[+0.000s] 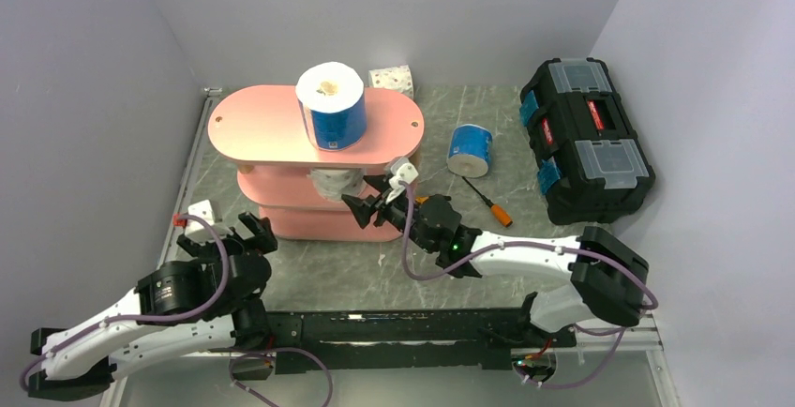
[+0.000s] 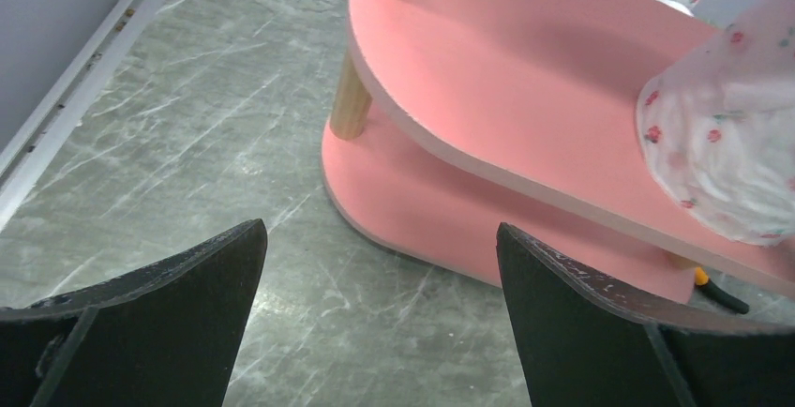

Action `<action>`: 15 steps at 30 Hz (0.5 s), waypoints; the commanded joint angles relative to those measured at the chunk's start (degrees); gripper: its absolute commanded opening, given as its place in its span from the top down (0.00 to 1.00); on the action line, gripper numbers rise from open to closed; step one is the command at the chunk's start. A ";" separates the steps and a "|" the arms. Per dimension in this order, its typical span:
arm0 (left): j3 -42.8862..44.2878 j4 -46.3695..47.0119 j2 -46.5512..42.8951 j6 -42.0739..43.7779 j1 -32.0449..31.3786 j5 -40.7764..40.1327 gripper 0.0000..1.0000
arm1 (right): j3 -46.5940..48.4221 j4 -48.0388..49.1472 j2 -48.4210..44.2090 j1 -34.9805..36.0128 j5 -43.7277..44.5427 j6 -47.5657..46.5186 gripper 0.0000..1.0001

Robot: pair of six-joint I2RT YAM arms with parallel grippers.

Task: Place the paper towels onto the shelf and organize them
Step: Adjust the paper towel on the shelf.

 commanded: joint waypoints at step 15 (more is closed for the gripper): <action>1.61 -4.55 -3.86 -2.23 0.14 -0.66 0.01 | 11.49 5.93 10.85 0.13 -3.63 -4.15 0.35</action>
